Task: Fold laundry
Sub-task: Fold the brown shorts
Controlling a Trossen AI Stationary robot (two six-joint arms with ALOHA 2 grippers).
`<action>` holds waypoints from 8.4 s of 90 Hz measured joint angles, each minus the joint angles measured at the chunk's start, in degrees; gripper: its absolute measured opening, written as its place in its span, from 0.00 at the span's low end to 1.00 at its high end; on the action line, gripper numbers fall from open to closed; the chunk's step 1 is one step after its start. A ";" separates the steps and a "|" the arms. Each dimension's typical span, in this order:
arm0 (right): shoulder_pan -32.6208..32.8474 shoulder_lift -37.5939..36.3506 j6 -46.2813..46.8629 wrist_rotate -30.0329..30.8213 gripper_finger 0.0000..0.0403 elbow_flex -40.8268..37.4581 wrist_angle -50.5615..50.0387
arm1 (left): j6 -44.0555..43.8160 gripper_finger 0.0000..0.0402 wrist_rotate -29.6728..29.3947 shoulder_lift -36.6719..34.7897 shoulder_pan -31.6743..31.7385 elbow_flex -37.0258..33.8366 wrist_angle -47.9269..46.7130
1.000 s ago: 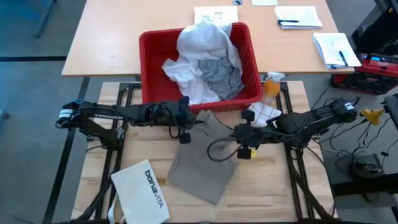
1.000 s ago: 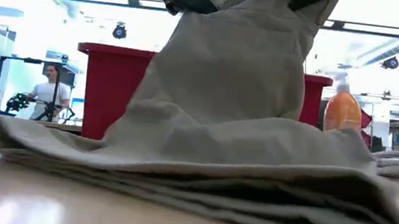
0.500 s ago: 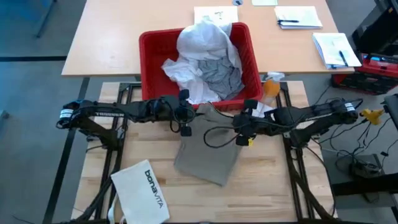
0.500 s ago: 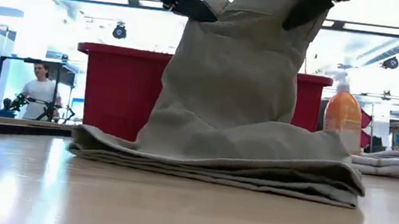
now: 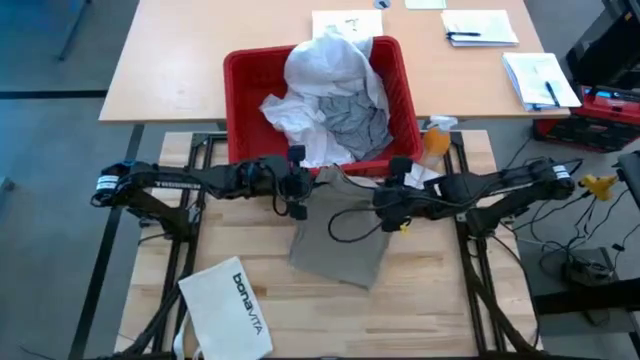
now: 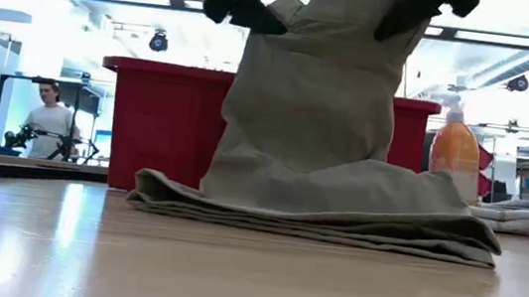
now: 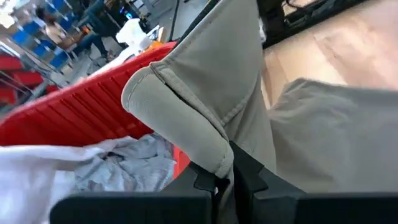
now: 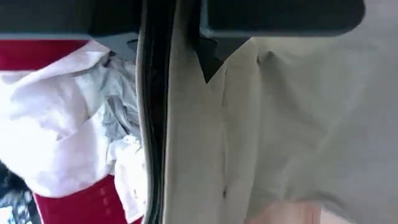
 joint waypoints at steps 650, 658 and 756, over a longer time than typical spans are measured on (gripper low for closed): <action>-12.84 21.06 25.47 -40.32 0.00 -71.41 117.10 | -43.70 0.00 -14.14 32.92 -16.48 -25.05 51.74; -12.27 20.36 25.76 -39.41 0.00 -71.41 116.39 | -43.68 0.00 -14.12 32.92 -16.48 -25.05 51.70; -2.00 -11.63 40.47 -36.47 0.00 -56.44 95.15 | -45.22 0.00 -9.65 12.28 -17.05 -21.95 46.43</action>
